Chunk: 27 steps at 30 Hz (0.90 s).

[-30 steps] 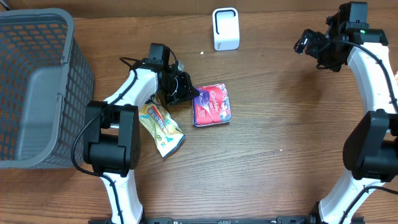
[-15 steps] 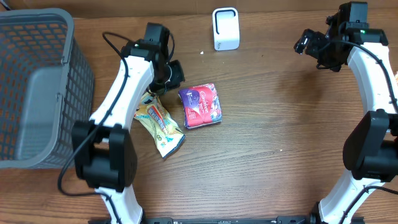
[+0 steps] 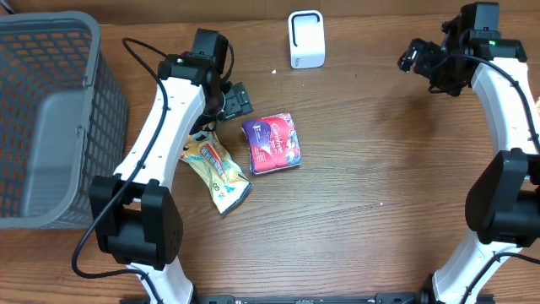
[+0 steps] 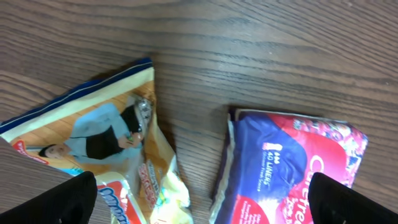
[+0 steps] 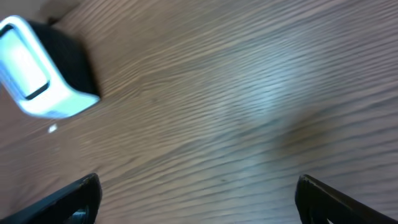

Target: Scan the item barcode

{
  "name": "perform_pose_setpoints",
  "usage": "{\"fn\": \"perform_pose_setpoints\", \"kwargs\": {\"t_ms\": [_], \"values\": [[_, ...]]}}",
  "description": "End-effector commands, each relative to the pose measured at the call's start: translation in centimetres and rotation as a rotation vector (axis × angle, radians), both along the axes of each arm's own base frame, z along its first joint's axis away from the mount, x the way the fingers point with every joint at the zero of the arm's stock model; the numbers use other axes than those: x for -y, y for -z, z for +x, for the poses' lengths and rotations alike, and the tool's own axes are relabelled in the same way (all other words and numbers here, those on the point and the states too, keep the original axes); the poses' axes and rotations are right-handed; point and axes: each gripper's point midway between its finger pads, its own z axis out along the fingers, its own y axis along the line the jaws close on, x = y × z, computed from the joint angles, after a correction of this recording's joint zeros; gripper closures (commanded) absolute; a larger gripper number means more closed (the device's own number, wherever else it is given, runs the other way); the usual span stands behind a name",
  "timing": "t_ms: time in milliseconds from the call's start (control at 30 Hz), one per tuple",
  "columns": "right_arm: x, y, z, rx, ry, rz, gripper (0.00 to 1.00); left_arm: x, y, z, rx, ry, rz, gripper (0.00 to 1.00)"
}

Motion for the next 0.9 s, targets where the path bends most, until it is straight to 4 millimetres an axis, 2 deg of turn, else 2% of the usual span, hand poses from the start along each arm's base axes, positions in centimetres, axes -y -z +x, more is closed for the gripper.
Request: {"fn": "perform_pose_setpoints", "kwargs": {"t_ms": [0,100,167,233,267,333,433,567,633,733,867], "values": [[-3.5,-0.9,-0.7,0.003,-0.098,0.187,0.00,-0.2,0.6,-0.8,-0.031,-0.051,0.007,0.00],[-7.2,-2.7,-1.3,0.024,-0.206,0.368,0.00,-0.1,0.7,-0.9,-0.038,-0.055,-0.001,0.00],[-8.5,-2.5,-2.1,-0.011,-0.230,0.384,0.00,0.2,0.8,-0.9,-0.039,-0.052,-0.017,0.02],[-9.5,-1.4,-2.9,-0.060,-0.236,0.327,0.00,0.6,0.8,-0.8,-0.039,-0.057,-0.041,0.04],[-10.5,-0.1,-3.4,-0.090,-0.243,0.235,0.00,0.8,0.8,-0.7,-0.038,-0.067,-0.054,0.14],[-11.7,0.8,-3.9,-0.109,-0.261,0.176,0.00,0.9,0.8,-0.6,-0.036,-0.066,-0.058,0.21],[-14.8,1.7,-4.8,-0.121,-0.324,0.148,0.00,0.9,1.3,-0.8,-0.053,-0.066,-0.054,0.21],[-19.1,3.2,-5.6,-0.109,-0.413,0.145,0.00,0.8,2.3,-1.1,-0.090,-0.068,-0.045,0.15],[-20.4,4.1,-6.0,-0.127,-0.417,0.154,0.00,0.9,2.8,-1.2,-0.106,-0.069,-0.052,0.14],[-22.0,5.7,-6.8,-0.177,-0.410,0.166,0.13,1.1,3.5,-1.4,-0.137,-0.072,-0.080,0.19],[-23.5,7.1,-7.7,-0.212,-0.438,0.164,0.25,1.2,3.7,-1.3,-0.144,-0.066,-0.103,0.18]]}}
